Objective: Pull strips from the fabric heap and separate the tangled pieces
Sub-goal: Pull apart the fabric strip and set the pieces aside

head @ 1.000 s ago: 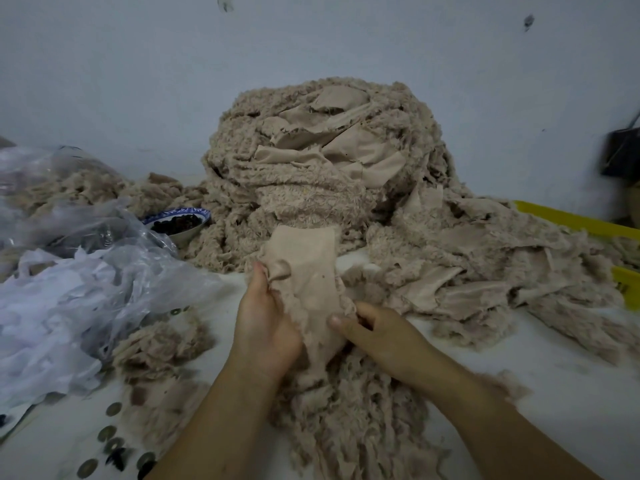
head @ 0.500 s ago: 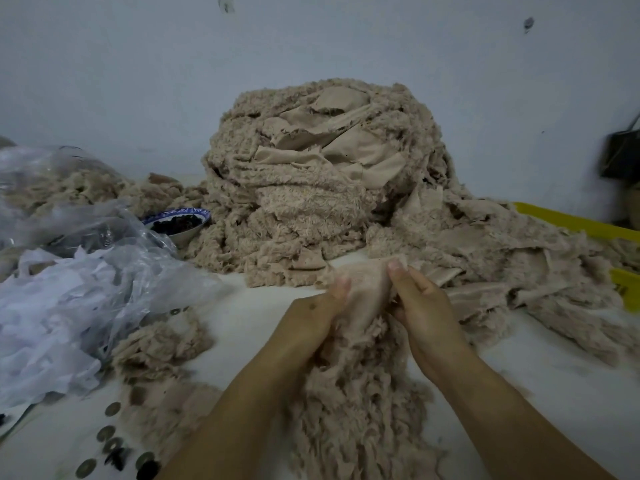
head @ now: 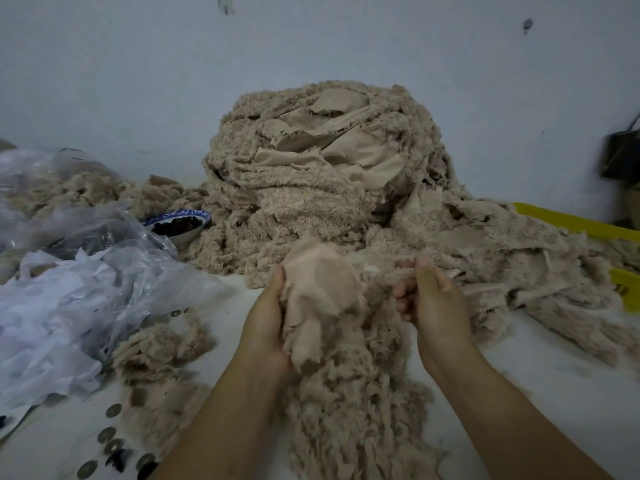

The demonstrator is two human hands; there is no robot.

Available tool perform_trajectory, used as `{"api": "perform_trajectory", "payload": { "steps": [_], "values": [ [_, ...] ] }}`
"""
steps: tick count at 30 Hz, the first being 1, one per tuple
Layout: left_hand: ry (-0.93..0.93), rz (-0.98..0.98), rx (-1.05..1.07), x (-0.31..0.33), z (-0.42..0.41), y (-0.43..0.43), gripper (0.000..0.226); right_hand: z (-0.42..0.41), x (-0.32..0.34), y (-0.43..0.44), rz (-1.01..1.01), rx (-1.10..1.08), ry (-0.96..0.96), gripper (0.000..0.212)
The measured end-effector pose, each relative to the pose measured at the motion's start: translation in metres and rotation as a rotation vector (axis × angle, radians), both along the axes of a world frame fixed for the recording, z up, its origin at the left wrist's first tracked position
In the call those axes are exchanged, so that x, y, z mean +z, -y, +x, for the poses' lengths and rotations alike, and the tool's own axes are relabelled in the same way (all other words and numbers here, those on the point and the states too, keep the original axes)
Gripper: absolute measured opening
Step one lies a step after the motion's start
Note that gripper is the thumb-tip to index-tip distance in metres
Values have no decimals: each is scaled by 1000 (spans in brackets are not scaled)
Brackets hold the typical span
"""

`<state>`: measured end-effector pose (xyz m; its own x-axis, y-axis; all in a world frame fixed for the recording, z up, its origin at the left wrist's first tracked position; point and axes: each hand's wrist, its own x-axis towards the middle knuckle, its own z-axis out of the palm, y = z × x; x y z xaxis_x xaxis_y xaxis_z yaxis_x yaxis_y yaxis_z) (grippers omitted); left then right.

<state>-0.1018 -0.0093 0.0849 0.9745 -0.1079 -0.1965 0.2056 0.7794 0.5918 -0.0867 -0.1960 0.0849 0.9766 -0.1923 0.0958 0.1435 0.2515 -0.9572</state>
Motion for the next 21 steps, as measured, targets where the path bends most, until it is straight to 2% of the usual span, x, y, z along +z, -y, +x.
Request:
{"api": "perform_trajectory", "payload": {
  "steps": [2, 4, 6, 8, 10, 12, 14, 15, 17, 19, 21],
  "values": [
    [-4, -137, 7, 0, 3, -8, 55, 2, 0, 7, 46, -42, -13, 35],
    [89, -232, -74, 0, 1, -14, 63, 4, -2, 15, 56, -75, -37, 35],
    [104, -269, -130, 3, -3, -14, 72, 5, -3, 15, 24, -55, -43, 35],
    [42, -218, -79, -4, 6, -15, 59, 2, -2, 5, -60, 43, -48, 32],
    [78, -129, -6, -1, 2, -6, 45, -1, -5, -5, -262, 145, -42, 34],
    [123, -133, -32, -2, 2, 3, 37, -6, -9, -13, -377, 264, 9, 62],
    [125, -152, -84, -1, -2, 6, 38, -8, -10, -18, -359, 362, 12, 88],
    [135, -163, -93, -4, -1, 5, 44, -8, -11, -19, -339, 423, 14, 87],
    [165, -172, -127, -6, 0, 6, 48, -10, -10, -19, -308, 559, 32, 60],
    [176, -128, -162, -7, 0, 8, 28, -11, -13, -18, -340, 606, 35, 46],
    [171, -88, -135, -10, 1, 8, 26, -13, -13, -19, -378, 559, 30, 34]
  ]
}}
